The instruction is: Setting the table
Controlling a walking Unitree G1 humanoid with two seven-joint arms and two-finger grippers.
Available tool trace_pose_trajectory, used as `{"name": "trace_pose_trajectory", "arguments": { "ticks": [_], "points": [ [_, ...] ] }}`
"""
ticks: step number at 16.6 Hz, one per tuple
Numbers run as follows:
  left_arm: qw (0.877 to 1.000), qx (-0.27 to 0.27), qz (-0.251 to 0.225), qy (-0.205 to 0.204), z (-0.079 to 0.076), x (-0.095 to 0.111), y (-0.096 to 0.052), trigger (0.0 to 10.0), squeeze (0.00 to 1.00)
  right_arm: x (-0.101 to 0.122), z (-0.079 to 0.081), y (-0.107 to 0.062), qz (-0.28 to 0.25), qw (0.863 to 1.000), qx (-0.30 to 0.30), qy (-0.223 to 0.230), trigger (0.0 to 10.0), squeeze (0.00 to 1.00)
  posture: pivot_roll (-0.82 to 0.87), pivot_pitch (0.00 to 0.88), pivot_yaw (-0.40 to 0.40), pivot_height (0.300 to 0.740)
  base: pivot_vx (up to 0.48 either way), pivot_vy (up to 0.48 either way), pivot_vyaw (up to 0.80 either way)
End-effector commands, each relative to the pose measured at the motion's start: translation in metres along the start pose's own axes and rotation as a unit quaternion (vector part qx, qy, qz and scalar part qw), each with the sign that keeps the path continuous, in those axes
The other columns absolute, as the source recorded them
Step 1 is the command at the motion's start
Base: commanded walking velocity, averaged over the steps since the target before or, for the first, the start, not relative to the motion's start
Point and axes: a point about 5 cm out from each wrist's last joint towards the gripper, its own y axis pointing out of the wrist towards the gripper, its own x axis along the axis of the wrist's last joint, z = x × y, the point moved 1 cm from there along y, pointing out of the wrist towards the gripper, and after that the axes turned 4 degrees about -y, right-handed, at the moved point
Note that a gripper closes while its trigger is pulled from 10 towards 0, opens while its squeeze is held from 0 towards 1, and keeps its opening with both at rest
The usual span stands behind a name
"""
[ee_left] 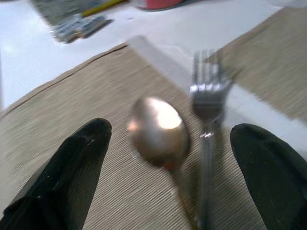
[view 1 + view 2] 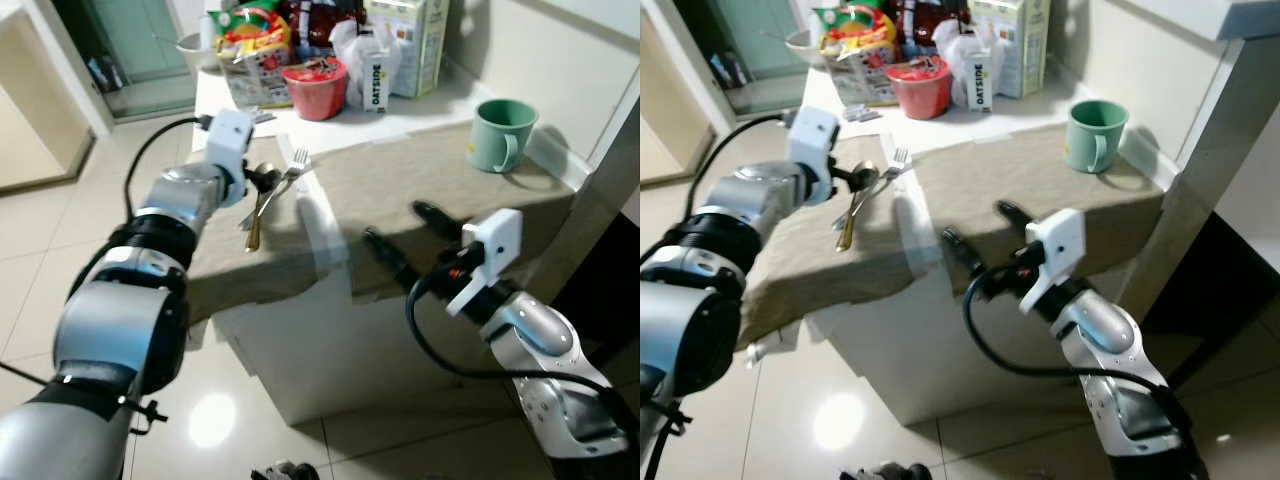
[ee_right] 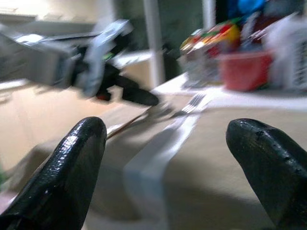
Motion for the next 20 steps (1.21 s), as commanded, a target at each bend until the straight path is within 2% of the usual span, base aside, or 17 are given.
{"name": "trace_pose_trajectory", "arguments": {
  "ticks": [1, 3, 7, 10, 13, 18, 19, 20],
  "points": [
    [1.0, 0.001, 0.002, 0.006, 0.001, 0.004, 0.0, 10.0, 0.0, 0.004, 0.005, 0.0, 0.006, 1.0, 0.028, 0.003, 10.0, 0.0, -0.22, 0.014, 0.142, 0.74, 0.0, 0.0, 0.0],
    [1.0, -0.006, 0.014, 0.009, -0.007, 0.0, 0.003, 10.0, 0.0, 0.003, 0.005, 0.0, 0.02, 0.999, 0.029, 0.004, 10.0, 0.0, -0.21, 0.022, 0.146, 0.74, 0.0, 0.0, 0.0],
    [0.997, 0.001, 0.05, 0.055, -0.004, -0.015, 0.004, 10.0, 0.0, 0.004, 0.017, 0.003, 0.026, 0.999, 0.036, 0.02, 10.0, 0.0, -0.21, 0.033, 0.159, 0.74, 0.0, 0.0, 0.0],
    [0.998, 0.003, 0.048, 0.051, -0.001, -0.015, 0.003, 10.0, 0.0, 0.002, 0.018, 0.003, 0.028, 0.999, 0.032, 0.026, 10.0, 0.0, -0.2, 0.037, 0.162, 0.74, 0.0, 0.0, 0.0],
    [0.998, 0.004, 0.057, 0.028, 0.0, -0.015, 0.002, 10.0, 0.0, 0.001, 0.022, 0.005, 0.03, 0.998, 0.034, 0.034, 10.0, 0.0, -0.2, 0.04, 0.162, 0.74, 0.0, 0.0, 0.0],
    [0.996, 0.0, 0.081, -0.039, 0.0, -0.032, 0.002, 10.0, 0.0, 0.006, 0.026, 0.009, 0.022, 0.998, 0.034, 0.041, 10.0, 0.0, -0.2, 0.042, 0.162, 0.74, 0.0, 0.0, 0.0],
    [0.995, -0.003, 0.084, -0.045, -0.001, -0.034, 0.002, 2.5, 0.0, 0.006, 0.027, 0.01, 0.021, 0.998, 0.033, 0.043, 10.0, 0.0, -0.2, 0.042, 0.162, 0.74, 0.0, 0.0, 0.0],
    [0.995, -0.006, 0.087, -0.055, -0.002, -0.037, 0.002, 0.0, 0.0, 0.006, 0.028, 0.01, 0.02, 0.998, 0.033, 0.046, 10.0, 0.0, -0.2, 0.042, 0.162, 0.74, 0.0, 0.0, 0.0]
  ]
}}
